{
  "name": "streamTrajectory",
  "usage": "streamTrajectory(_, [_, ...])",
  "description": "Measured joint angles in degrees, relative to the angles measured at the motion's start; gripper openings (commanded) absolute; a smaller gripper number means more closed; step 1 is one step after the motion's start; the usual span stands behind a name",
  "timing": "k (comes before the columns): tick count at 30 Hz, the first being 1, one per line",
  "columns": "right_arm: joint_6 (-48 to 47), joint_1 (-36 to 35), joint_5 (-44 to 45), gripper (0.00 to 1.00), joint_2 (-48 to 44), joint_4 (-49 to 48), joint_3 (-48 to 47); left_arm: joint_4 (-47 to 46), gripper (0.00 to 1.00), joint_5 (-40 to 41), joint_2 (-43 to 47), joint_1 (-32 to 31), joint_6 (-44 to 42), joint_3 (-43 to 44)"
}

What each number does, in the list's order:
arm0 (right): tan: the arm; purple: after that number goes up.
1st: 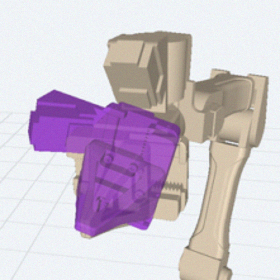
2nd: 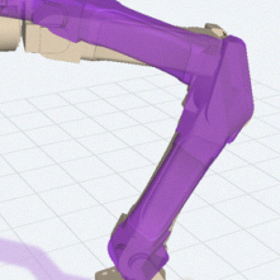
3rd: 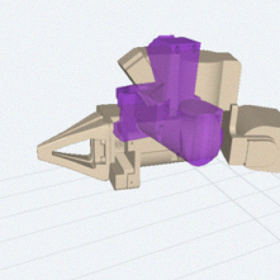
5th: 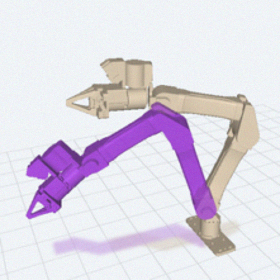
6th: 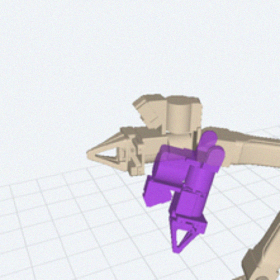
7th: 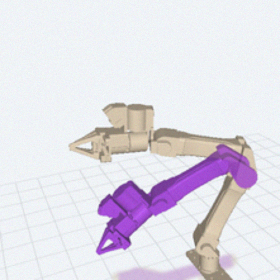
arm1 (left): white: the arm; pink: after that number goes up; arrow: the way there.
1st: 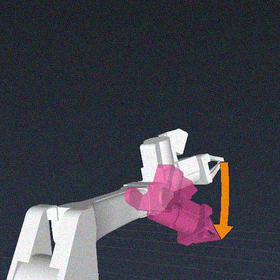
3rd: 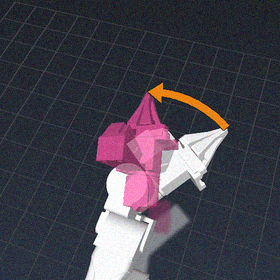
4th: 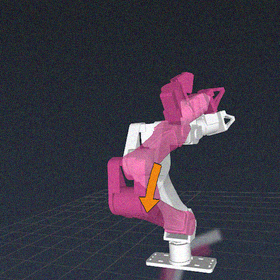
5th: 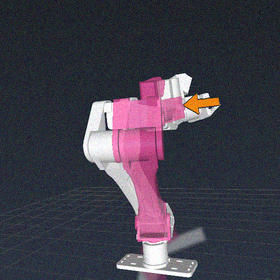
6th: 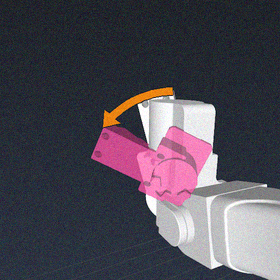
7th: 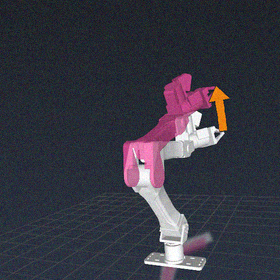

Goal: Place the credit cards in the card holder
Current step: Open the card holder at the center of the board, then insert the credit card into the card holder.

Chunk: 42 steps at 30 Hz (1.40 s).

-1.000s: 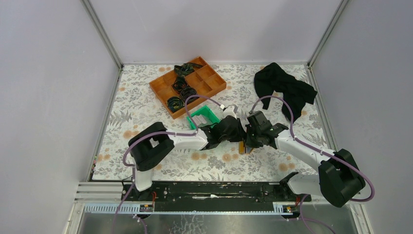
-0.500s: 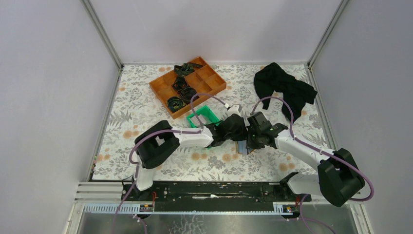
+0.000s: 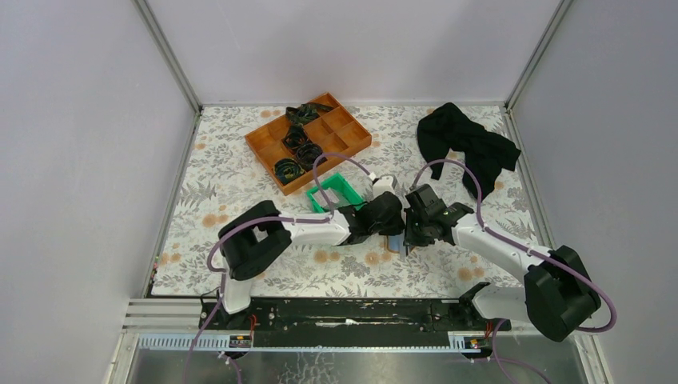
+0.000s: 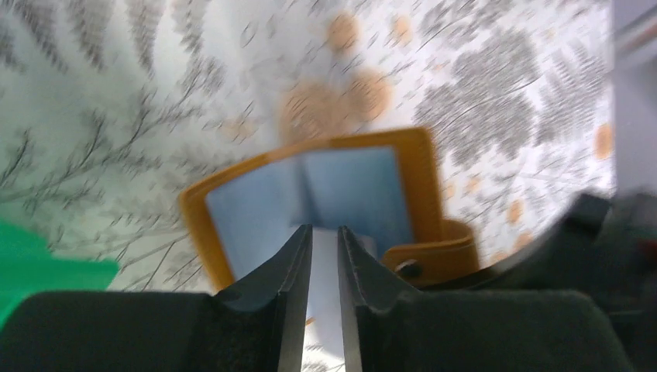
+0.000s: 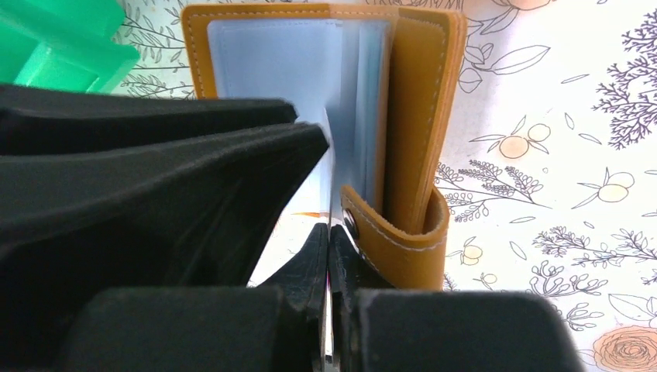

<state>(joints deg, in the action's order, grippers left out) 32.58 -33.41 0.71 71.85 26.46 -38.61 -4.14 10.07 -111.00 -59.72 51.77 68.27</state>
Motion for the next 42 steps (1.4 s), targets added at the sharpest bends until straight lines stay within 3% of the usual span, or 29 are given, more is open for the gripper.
streamTrajectory(9, [-0.5, -0.3, 1.4, 0.00, -0.5, 0.9, -1.0, 1.2, 0.25, 1.0, 2.5, -1.4, -0.1, -8.3])
streamTrajectory(24, [-3.3, 1.7, 2.5, 0.00, 3.1, 1.5, -5.6, 1.5, 0.25, 1.4, 4.7, -1.7, -1.8, -10.7])
streamTrajectory(42, [-5.1, 7.2, -8.0, 0.00, 4.8, -2.0, -5.2, 2.4, 0.24, 1.7, 4.5, -1.7, -8.9, -10.0])
